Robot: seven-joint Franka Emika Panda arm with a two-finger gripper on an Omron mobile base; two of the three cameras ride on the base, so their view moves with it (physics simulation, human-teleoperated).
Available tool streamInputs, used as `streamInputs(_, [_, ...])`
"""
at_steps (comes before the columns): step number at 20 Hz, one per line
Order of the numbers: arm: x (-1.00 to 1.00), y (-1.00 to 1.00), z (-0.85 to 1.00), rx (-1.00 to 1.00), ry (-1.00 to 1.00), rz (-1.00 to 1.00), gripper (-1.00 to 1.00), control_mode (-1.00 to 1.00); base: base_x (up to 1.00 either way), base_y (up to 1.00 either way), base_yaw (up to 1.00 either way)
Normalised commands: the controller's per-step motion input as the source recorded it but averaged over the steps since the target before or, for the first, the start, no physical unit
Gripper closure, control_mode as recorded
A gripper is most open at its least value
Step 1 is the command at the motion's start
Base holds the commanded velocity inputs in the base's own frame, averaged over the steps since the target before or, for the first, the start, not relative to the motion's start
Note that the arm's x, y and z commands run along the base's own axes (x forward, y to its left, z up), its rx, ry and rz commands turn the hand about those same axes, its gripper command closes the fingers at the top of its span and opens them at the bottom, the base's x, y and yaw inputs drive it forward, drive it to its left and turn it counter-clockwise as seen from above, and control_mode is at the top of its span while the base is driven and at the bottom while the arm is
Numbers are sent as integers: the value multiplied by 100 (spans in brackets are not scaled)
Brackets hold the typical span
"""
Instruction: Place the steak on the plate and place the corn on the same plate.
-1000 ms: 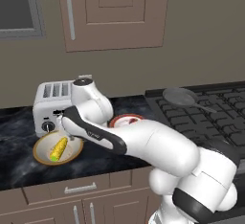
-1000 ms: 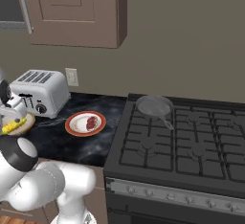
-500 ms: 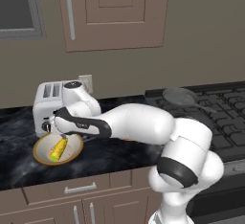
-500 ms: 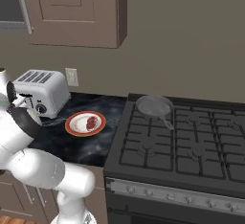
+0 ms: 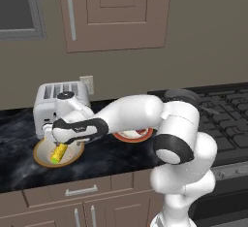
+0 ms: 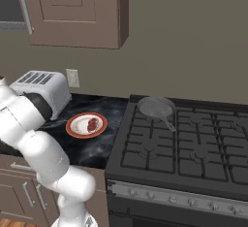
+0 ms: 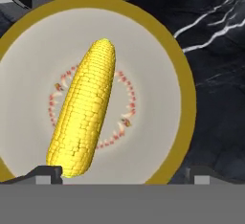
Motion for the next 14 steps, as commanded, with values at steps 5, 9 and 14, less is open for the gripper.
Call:
streamInputs(5, [17,29,-21,0,-3,0,-100,-100,0,0,0])
streamInputs(9, [13,22,-21,0,-2,0,-100,-100,0,0,0])
streamInputs(14, [13,15,-11,0,-3,0,-100,-100,0,0,0])
